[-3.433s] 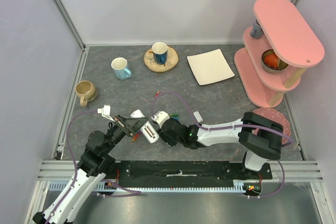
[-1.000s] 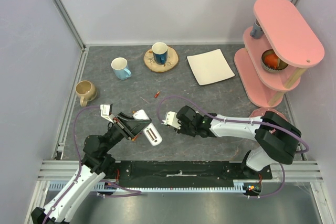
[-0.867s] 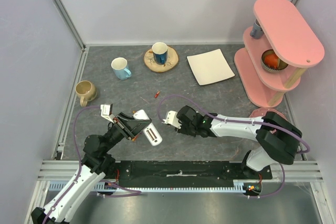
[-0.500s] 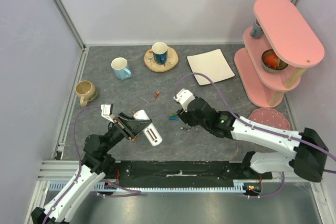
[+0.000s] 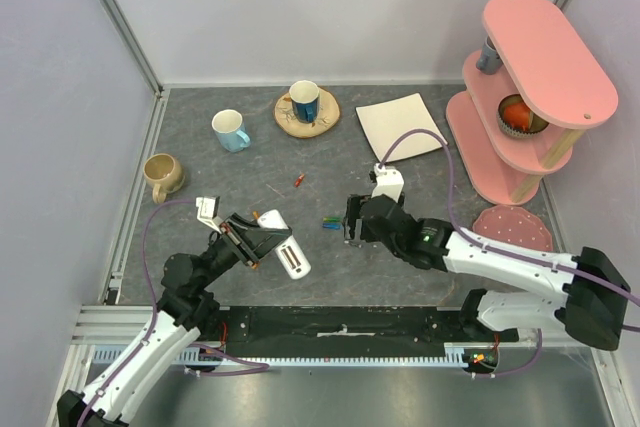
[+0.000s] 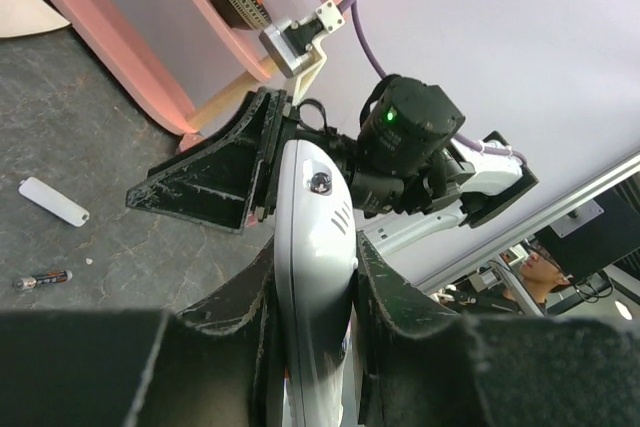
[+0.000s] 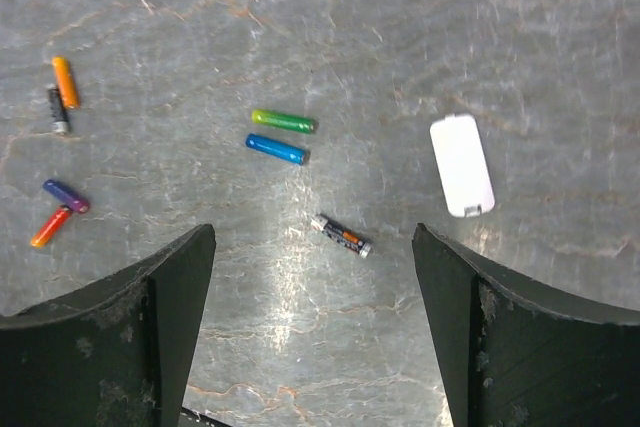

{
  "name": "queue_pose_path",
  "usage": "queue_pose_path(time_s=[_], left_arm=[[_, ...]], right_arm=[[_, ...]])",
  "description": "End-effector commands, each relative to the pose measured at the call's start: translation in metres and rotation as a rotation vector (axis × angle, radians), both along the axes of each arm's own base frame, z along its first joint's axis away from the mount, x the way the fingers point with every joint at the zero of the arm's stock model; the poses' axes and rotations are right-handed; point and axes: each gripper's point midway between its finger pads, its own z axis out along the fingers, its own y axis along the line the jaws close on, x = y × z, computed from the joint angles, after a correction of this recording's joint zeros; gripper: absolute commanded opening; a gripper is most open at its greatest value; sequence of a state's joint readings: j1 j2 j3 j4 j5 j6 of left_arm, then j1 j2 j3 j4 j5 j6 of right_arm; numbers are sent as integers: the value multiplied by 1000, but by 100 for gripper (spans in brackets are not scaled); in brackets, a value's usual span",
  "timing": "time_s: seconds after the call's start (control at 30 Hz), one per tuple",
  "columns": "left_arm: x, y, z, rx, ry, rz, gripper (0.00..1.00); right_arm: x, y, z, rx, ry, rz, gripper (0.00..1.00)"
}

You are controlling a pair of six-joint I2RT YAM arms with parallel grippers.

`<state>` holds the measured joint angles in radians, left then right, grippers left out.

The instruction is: Load the batteries into the remote control

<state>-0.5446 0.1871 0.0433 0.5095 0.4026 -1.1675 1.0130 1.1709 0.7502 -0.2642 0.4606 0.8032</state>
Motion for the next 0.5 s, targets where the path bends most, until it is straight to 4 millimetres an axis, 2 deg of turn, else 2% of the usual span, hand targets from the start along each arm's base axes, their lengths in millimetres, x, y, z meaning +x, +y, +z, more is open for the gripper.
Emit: queue_pose_path(time_s=[0.0, 0.07, 0.13, 0.17, 0.47], left_arm=[[9, -2, -62, 99, 79, 23, 2], [9, -2, -65, 103, 87, 28, 2], [11, -1, -68, 106, 100, 38, 2], [11, 0, -69, 108, 104, 41, 2], [12, 4, -72, 111, 117, 66, 2]], right_arm=[[2, -6, -12, -2, 30, -232, 88], [-4, -3, -33, -70, 78, -236, 88], [-8, 3, -40, -96, 91, -239, 89], [-9, 4, -50, -114, 108, -256, 89], [-9, 16, -75, -129, 151, -330, 86]])
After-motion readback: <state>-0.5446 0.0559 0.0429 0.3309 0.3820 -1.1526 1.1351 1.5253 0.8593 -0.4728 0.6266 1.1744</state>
